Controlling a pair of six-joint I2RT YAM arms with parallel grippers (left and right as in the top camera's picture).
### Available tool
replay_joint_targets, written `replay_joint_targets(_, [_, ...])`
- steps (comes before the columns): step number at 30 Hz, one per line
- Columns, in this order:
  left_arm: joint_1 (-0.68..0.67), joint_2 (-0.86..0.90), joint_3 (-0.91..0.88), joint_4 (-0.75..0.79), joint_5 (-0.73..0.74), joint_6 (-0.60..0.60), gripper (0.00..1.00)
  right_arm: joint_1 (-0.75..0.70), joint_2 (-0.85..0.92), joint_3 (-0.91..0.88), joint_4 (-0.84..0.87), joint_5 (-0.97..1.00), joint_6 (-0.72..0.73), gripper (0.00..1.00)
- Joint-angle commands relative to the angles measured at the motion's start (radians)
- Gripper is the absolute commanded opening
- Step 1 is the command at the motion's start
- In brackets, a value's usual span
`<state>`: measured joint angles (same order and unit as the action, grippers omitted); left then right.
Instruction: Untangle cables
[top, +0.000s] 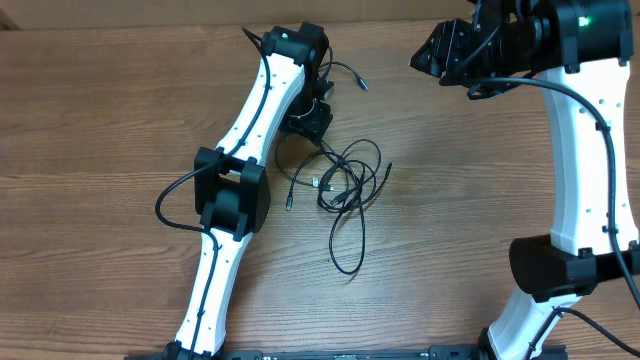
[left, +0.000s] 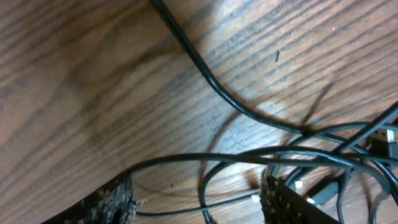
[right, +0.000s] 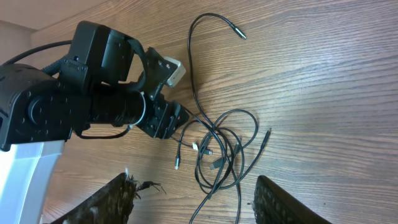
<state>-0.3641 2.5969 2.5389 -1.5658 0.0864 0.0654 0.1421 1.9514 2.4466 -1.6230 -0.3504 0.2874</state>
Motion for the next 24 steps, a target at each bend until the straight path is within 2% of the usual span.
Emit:
replay_joint_targets(1, [0.021, 0.008, 0.014, 0.028, -0.007, 0.047, 0.65, 0.000, -0.006, 0.000, 0.005, 0.010, -0.004, 0.60])
replay_joint_targets(9, [0.028, 0.029, 0.014, 0.090, 0.026, 0.078, 0.72, 0.000, -0.006, 0.000, 0.007, 0.011, -0.004, 0.61])
replay_joint_targets(10, [0.028, 0.034, 0.014, 0.087, 0.027, 0.078, 0.70, 0.000, -0.006, 0.000, 0.007, 0.012, -0.004, 0.61])
replay_joint_targets(14, [0.027, 0.037, 0.012, 0.048, 0.047, 0.101, 0.54, 0.000, -0.006, 0.000, 0.007, 0.036, -0.004, 0.61])
replay_joint_targets(18, [0.027, 0.037, 0.009, 0.021, 0.091, 0.177, 0.49, 0.000, -0.006, 0.000, 0.010, 0.036, -0.004, 0.61])
replay_joint_targets(22, [0.031, 0.041, -0.002, 0.041, 0.084, 0.204, 0.52, 0.000, -0.006, 0.000, 0.009, 0.036, -0.004, 0.61])
replay_joint_targets(24, [0.033, 0.043, -0.021, 0.077, 0.057, 0.204, 0.58, 0.000, -0.006, 0.000, 0.010, 0.036, -0.004, 0.61])
